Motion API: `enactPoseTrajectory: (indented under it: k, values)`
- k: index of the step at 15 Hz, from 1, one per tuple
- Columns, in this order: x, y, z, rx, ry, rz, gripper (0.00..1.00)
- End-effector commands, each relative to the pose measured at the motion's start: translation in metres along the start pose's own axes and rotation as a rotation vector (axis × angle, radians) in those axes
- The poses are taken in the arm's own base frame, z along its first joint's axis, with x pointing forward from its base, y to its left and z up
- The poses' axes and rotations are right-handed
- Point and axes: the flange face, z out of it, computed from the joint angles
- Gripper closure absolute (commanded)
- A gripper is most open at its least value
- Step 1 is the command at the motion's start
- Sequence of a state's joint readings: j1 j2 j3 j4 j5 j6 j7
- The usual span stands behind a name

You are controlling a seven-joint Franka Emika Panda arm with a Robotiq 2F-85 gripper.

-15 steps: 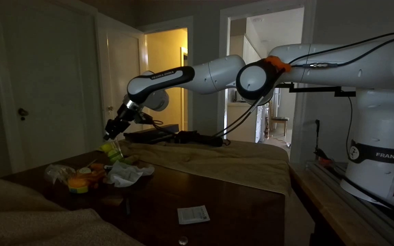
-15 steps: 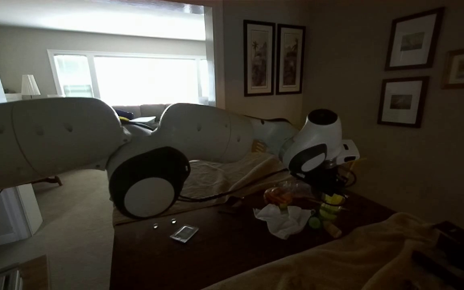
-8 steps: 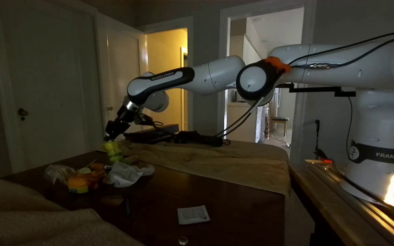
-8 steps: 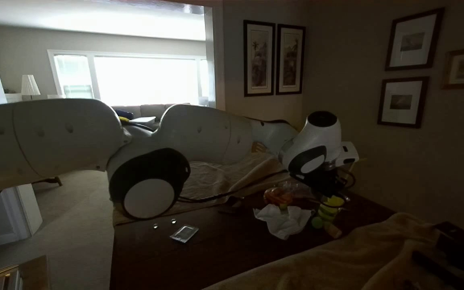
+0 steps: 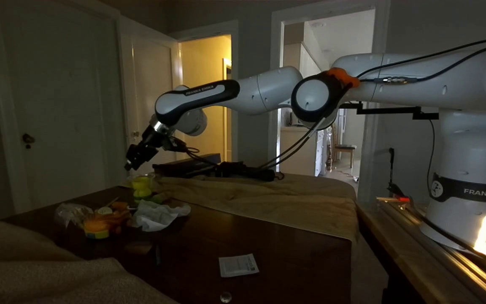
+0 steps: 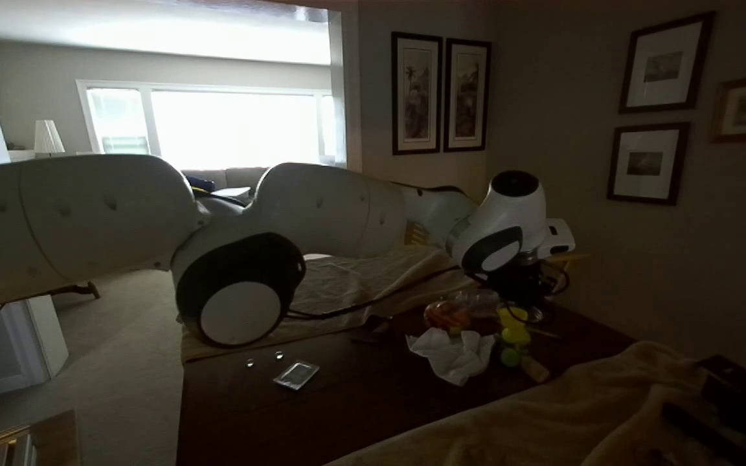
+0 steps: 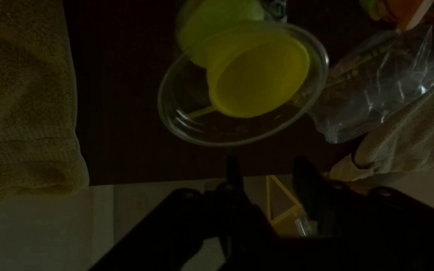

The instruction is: Take the yellow bowl out of the clear cup.

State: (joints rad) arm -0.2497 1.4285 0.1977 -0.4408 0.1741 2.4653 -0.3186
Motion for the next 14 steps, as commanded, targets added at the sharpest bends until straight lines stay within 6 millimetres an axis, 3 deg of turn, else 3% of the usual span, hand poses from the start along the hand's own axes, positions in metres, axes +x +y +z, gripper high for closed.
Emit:
enactPoseTrajectory:
  k: [1, 4, 7, 8, 13, 14]
  values:
    - [0.008, -0.006, -0.006, 0.009, 0.023, 0.019, 0.61]
    - [0.012, -0.001, -0.012, -0.007, 0.028, 0.036, 0.62]
    - [0.018, 0.008, -0.023, -0.026, 0.029, 0.060, 0.55]
    - [0.019, 0.009, -0.025, -0.030, 0.021, 0.068, 0.61]
    - [0.019, 0.009, -0.028, -0.039, -0.044, 0.103, 0.57]
    - [0.018, 0.008, -0.027, -0.034, -0.064, 0.111, 0.60]
